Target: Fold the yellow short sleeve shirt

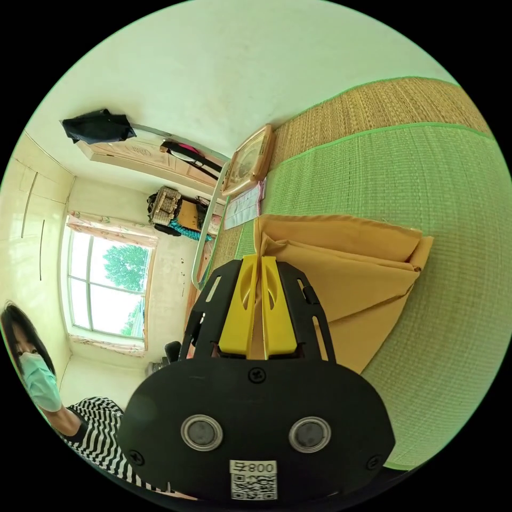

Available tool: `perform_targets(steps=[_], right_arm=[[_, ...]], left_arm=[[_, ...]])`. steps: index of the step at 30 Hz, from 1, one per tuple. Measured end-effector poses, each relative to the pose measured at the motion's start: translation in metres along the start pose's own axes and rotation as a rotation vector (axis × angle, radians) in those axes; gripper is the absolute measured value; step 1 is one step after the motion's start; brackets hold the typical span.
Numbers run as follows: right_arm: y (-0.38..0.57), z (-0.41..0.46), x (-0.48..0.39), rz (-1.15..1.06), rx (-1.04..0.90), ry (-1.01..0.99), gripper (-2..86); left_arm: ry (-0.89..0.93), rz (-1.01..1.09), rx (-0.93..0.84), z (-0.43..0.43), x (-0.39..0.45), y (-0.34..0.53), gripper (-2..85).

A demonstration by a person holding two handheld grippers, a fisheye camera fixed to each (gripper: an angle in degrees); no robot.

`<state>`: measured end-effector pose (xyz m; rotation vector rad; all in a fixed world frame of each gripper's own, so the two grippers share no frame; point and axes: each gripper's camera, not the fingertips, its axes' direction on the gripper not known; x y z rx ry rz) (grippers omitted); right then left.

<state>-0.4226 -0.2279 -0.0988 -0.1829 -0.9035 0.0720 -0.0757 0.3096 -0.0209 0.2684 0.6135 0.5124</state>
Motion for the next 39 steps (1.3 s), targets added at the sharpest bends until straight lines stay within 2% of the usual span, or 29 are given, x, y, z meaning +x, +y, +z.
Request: perform_targets(steps=[9,19,30,39], right_arm=[[-0.082,0.108,-0.059,0.014,-0.129,0.114,0.6],[-0.140,0.158,-0.099,0.044,-0.210,0.190,1.0],[-0.187,0.153,-0.173,-0.029,-0.244,0.185,5.4],[-0.162,0.094,-0.253,-0.161,-0.257,0.051,6.7]], left_arm=[[0.045,-0.187,0.067,-0.038,-0.162,0.036,0.5],[0.126,-0.343,0.068,-0.047,-0.291,0.068,0.6],[0.252,-0.491,0.121,-0.046,-0.375,0.097,0.8],[0.082,-0.354,0.122,-0.063,-0.369,0.100,1.8]])
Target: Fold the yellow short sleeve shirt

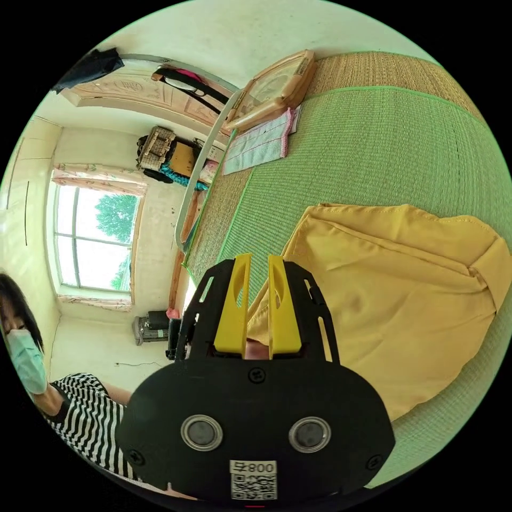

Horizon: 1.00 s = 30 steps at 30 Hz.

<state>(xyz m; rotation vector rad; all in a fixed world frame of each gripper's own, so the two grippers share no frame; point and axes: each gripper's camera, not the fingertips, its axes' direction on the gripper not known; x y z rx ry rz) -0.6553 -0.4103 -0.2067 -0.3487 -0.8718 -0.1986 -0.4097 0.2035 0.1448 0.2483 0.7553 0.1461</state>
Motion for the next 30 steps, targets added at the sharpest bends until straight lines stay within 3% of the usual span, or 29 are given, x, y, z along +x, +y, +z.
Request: perform_targets(steps=[4,9,15,30], right_arm=[[0.050,-0.032,-0.027,-0.030,-0.044,0.086,7.3],[0.151,-0.078,-0.072,-0.010,-0.093,0.370,9.8],[0.229,-0.064,-0.110,0.019,-0.149,0.446,10.8],[0.230,-0.052,-0.187,-0.011,-0.088,0.623,4.8]], left_arm=[[-0.116,0.153,-0.024,0.005,0.026,-0.007,6.1],[-0.312,0.325,-0.086,0.033,0.054,-0.023,8.8],[-0.453,0.345,-0.165,0.068,0.063,-0.039,6.4],[-0.537,0.333,-0.214,0.107,0.105,-0.032,2.8]])
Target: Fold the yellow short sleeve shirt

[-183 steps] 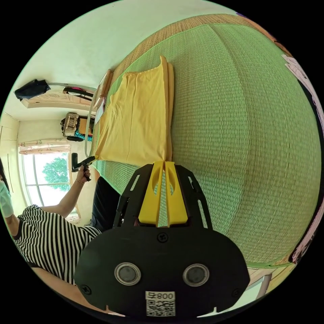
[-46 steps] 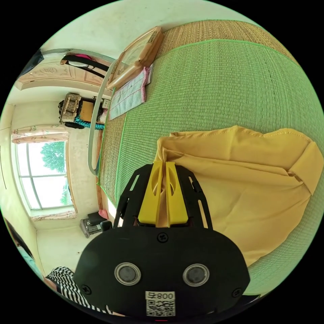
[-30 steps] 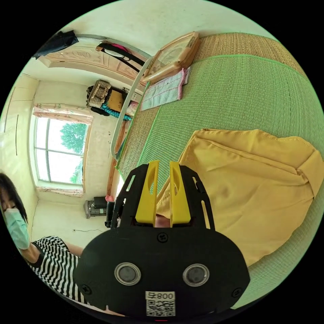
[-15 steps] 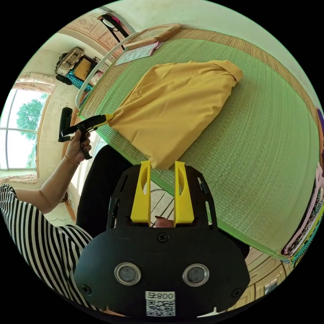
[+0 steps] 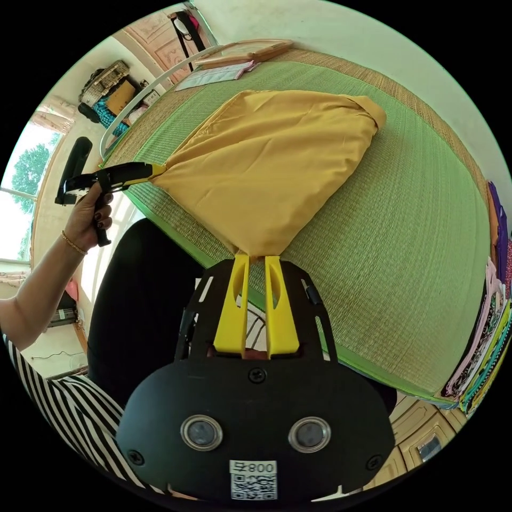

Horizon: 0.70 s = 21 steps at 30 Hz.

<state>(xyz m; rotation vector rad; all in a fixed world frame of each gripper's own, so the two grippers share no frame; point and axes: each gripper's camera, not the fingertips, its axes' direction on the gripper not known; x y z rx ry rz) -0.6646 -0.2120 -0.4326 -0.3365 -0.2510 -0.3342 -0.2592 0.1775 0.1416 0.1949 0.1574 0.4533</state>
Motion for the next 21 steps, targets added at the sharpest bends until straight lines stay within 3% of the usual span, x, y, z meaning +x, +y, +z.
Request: perform_targets(steps=[7,15,21], right_arm=[[0.019,-0.026,0.013,0.027,0.027,0.003,2.1],[0.036,-0.026,-0.018,-0.019,0.045,-0.019,10.9],[0.028,-0.026,-0.023,-0.019,0.064,-0.026,5.7]], left_arm=[[0.007,-0.018,-0.008,0.004,0.020,0.001,2.7],[0.016,-0.042,-0.011,0.009,0.034,-0.005,2.5],[0.018,-0.047,-0.025,0.014,0.046,-0.007,2.6]])
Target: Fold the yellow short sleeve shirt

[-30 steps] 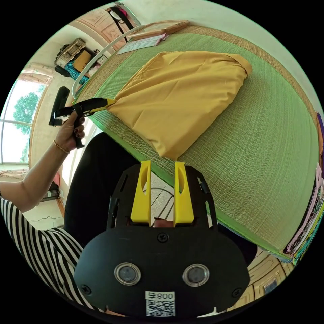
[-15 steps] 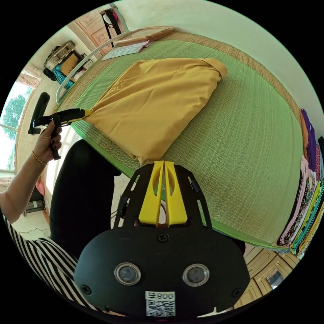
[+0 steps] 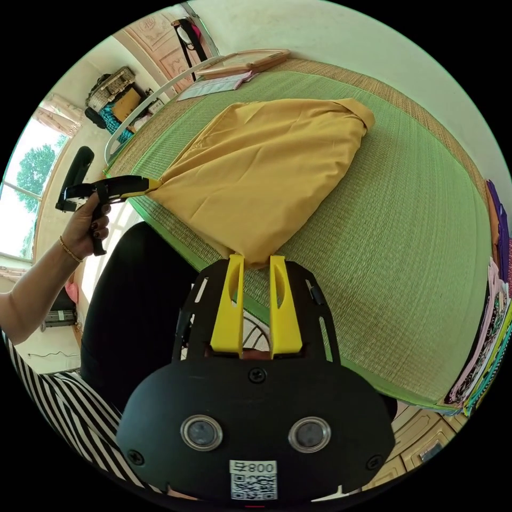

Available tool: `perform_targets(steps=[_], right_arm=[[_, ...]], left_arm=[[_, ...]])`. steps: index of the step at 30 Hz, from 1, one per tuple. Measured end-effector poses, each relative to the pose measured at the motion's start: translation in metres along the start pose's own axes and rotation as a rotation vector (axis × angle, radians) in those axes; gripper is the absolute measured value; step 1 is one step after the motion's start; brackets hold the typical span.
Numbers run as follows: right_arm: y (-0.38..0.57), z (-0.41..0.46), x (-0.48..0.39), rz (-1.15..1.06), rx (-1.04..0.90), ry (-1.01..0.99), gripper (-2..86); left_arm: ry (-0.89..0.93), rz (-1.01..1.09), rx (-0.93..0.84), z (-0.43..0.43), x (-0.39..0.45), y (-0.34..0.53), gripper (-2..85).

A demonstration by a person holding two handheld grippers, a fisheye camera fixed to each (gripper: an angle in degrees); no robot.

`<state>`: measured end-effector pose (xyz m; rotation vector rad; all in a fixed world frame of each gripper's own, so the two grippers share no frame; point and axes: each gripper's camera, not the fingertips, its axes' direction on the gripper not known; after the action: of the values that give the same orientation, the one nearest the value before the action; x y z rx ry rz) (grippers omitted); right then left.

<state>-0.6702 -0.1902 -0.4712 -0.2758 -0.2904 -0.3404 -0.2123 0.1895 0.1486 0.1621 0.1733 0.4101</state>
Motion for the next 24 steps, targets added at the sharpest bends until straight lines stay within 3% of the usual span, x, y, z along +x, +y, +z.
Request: perform_targets(steps=[3,18,24], right_arm=[[0.009,-0.008,0.013,-0.004,-0.012,0.022,2.2],[0.073,-0.005,0.139,-0.029,-0.102,0.044,1.2],[0.112,0.026,0.187,0.070,-0.097,-0.065,0.7]], left_arm=[[0.029,0.012,-0.031,0.005,0.009,0.000,2.5],[0.110,0.175,-0.307,0.077,0.091,0.016,2.4],[0.136,0.126,-0.266,0.075,0.089,0.024,4.4]])
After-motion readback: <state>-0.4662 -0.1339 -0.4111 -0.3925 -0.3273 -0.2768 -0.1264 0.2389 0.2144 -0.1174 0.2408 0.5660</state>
